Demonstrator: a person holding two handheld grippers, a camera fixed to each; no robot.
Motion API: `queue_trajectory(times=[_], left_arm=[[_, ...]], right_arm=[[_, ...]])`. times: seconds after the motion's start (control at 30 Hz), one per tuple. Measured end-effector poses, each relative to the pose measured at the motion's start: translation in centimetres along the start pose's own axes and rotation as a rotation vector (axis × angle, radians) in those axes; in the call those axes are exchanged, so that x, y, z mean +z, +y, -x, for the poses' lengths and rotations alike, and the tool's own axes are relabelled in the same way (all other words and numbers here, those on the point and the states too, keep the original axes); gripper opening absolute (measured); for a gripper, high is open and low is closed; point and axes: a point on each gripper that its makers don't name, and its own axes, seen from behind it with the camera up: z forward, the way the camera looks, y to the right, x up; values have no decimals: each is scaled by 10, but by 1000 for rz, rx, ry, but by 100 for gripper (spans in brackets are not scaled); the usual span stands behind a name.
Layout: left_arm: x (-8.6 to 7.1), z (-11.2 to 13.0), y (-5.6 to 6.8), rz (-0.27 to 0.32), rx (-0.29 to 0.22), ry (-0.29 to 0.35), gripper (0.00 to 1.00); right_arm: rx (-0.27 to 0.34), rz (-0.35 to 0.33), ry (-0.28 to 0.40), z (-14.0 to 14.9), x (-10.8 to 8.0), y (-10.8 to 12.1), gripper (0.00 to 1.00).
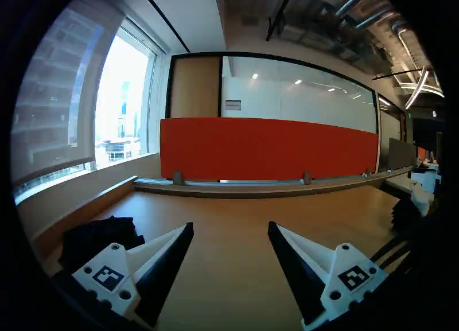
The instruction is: Fold towel
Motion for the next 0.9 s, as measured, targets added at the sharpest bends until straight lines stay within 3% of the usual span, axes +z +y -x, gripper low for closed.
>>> queue_trajectory(times=[0.53, 0.9], left_arm=[[-1, 28, -2, -7, 19, 35, 96], [-9, 37, -11, -22, 30, 74, 96]], right_arm=[[-11, -51, 7, 6, 5, -23, 100], [-25, -63, 10, 6, 6, -30, 100]])
